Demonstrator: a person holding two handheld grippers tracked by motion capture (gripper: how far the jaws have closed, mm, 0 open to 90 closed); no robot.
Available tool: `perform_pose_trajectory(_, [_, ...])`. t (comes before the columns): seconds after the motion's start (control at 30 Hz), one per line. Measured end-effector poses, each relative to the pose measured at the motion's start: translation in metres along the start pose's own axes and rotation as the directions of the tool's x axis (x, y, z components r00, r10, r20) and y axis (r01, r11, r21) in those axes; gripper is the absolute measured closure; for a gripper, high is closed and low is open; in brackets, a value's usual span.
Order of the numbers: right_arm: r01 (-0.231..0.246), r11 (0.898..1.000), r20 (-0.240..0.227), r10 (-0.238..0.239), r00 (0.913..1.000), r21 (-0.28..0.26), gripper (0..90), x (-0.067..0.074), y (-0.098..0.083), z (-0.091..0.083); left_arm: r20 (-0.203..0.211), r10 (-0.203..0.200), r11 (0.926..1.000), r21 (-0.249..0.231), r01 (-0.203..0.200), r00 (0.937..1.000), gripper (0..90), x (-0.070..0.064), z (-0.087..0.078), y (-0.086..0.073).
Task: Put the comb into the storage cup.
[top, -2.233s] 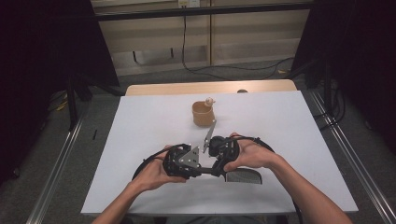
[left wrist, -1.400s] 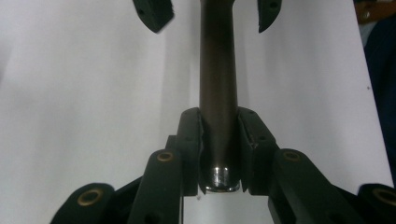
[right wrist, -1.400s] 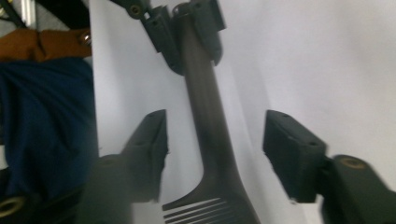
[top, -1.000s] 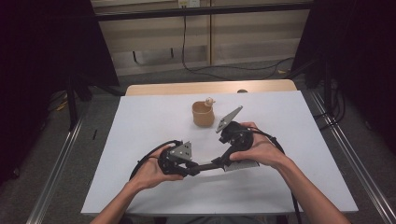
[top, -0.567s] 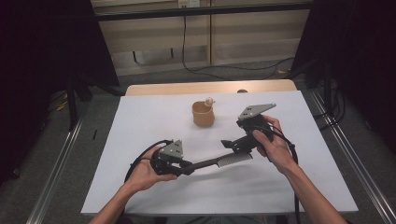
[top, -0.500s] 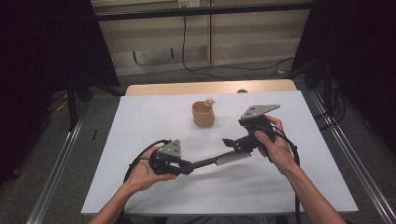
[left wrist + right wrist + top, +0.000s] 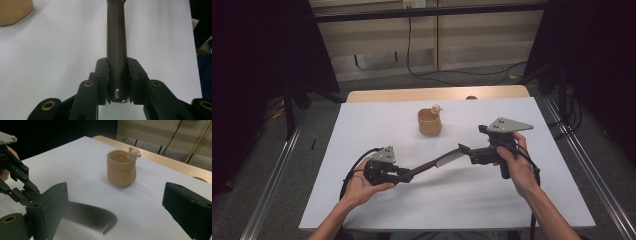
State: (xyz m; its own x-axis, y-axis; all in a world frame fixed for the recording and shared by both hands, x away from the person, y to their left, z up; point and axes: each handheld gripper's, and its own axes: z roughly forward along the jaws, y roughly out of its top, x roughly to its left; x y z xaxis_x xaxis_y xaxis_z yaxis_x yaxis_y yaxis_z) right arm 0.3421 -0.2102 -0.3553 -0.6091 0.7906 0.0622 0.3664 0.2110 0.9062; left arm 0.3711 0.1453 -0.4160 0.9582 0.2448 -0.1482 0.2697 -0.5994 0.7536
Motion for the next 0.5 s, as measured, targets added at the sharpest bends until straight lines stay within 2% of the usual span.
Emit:
perform_pose_trajectory(0.1, [-0.019, 1.0, 0.035, 0.019, 0.9992, -0.023, 8.1, -0.001, -0.007, -0.004, -0.002, -0.021, 0.9993, -0.03, 0.021, 0.9998, 72.9, 0.001, -0.002, -0.002])
perform_pose_trajectory(0.13, [-0.029, 0.999, 0.032, 0.029, 0.999, -0.024, 7.3, -0.003, -0.009, -0.007, -0.012, -0.018, 0.9992, -0.036, 0.018, 0.9998, 72.9, 0.002, -0.003, -0.003])
perform_pose_trajectory(0.27, [-0.025, 0.999, 0.012, 0.026, 0.9996, -0.024, 6.0, -0.005, -0.013, -0.01, -0.027, -0.052, 0.9959, -0.075, 0.049, 0.9983, 72.9, 0.004, -0.007, -0.005])
perform_pose_trajectory(0.37, [-0.035, 0.999, 0.016, 0.036, 0.9992, -0.023, 6.2, -0.004, -0.018, -0.01, -0.033, -0.071, 0.9913, -0.113, 0.067, 0.9969, 72.9, 0.006, -0.01, -0.006])
perform_pose_trajectory(0.5, [-0.046, 0.998, 0.025, 0.048, 0.9986, -0.051, 8.1, -0.004, -0.025, -0.007, -0.04, -0.086, 0.986, -0.146, 0.079, 0.9955, 72.9, 0.006, -0.012, -0.006])
